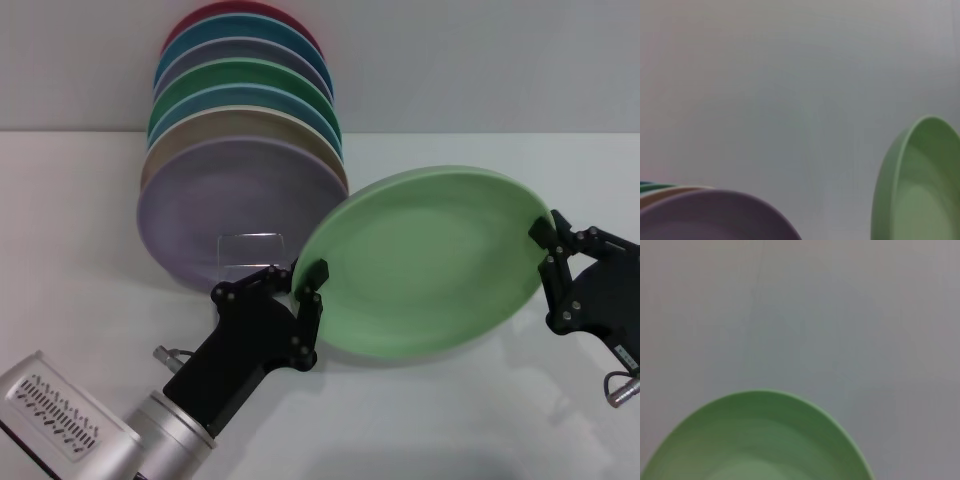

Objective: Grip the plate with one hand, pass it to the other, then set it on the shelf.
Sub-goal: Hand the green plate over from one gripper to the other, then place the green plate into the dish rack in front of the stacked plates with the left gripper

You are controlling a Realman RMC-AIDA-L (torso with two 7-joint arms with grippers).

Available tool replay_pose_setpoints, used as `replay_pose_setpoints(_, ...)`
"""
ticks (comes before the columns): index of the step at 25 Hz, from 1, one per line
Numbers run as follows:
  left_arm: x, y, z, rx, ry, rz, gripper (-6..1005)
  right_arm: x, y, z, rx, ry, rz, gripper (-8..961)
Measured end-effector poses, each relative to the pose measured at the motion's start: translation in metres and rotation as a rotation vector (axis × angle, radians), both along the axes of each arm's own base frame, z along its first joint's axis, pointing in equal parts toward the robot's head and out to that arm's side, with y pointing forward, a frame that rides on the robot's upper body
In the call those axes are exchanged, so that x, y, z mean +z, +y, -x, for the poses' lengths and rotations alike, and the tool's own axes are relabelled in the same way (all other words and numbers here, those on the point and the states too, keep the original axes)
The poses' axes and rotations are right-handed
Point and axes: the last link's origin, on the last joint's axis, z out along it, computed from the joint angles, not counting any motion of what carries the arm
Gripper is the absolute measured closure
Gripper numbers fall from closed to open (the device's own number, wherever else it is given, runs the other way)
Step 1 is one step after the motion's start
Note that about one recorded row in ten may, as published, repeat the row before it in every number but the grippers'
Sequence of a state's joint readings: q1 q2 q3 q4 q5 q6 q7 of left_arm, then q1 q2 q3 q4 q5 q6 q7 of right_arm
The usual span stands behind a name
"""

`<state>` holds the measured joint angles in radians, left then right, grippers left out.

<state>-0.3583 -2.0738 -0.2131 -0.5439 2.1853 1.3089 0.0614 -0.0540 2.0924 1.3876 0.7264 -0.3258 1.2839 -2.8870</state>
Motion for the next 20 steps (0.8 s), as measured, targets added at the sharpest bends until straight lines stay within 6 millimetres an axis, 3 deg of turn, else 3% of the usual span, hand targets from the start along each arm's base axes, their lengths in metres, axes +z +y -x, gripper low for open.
replay_pose_setpoints(7,0.007,0.001,0.003,0.028,-0.028,-0.043,923,0.003,-0.001,-0.001,0.01,-0.005,-0.01,921)
replay_pose_setpoints(13,0.01,0.0,0.004,0.038,-0.047,-0.061,935,0.011,-0.009,-0.003,0.05,0.022,-0.039,722)
replay_pose_setpoints(15,0.011,0.0,0.004,0.039,-0.05,-0.064,939,0.013,-0.015,-0.001,0.088,0.044,-0.05,571)
replay_pose_setpoints(20,0.014,-0.001,0.004,0.035,-0.064,-0.078,951,0.022,-0.024,-0.001,0.13,0.075,-0.085,571)
